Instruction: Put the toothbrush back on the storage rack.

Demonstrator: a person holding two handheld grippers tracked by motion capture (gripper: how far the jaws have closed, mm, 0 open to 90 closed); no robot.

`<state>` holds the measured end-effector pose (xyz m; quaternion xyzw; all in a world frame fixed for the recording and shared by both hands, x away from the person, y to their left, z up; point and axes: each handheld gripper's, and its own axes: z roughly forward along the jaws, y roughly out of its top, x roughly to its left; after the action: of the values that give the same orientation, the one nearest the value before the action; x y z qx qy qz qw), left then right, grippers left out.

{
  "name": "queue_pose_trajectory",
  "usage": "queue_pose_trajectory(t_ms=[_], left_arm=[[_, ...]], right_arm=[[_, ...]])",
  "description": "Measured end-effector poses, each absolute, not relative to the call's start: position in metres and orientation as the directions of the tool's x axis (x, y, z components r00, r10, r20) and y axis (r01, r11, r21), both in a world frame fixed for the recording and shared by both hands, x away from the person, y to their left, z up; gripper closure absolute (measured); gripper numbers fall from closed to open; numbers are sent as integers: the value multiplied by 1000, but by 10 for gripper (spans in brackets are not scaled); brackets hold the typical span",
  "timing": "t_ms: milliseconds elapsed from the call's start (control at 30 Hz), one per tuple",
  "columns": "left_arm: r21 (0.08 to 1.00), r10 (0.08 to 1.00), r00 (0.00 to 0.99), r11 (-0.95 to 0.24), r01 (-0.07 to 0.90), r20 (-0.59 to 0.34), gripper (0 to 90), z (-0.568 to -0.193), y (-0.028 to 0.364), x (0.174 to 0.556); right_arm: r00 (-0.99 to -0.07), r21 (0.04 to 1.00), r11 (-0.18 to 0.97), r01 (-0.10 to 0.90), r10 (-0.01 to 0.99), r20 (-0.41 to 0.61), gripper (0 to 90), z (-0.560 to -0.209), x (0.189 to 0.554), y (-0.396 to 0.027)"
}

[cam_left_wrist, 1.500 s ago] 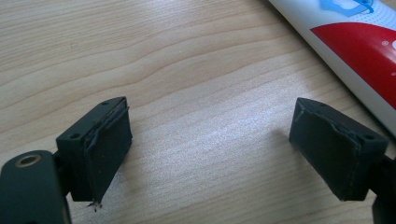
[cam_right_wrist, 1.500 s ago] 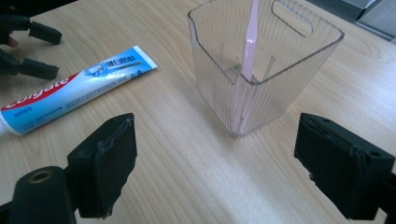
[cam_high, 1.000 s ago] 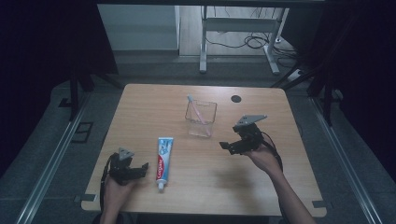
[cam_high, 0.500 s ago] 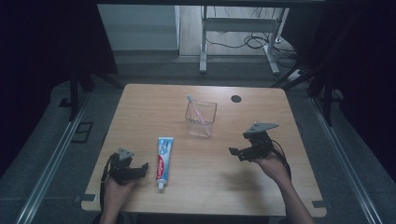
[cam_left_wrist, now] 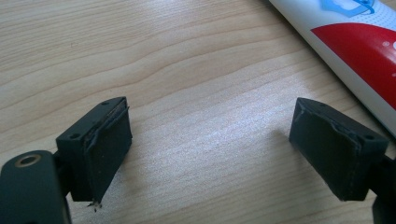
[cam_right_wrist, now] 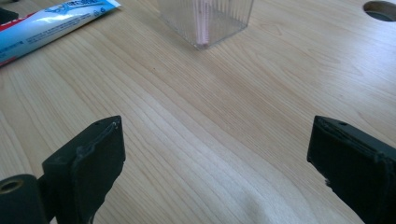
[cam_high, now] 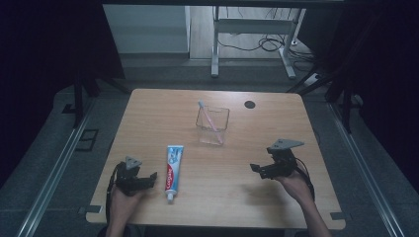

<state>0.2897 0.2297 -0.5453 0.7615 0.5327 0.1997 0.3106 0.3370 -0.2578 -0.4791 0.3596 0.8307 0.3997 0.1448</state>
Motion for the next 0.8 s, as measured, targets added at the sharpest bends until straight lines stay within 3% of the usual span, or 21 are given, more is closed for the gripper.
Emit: queue_pose_trajectory(t_ms=[800], left_arm=[[686,933,358,-245,685,-25,129,-545,229,289]], right_arm=[[-646,775,378,507,762,50,55,-520,309,-292]])
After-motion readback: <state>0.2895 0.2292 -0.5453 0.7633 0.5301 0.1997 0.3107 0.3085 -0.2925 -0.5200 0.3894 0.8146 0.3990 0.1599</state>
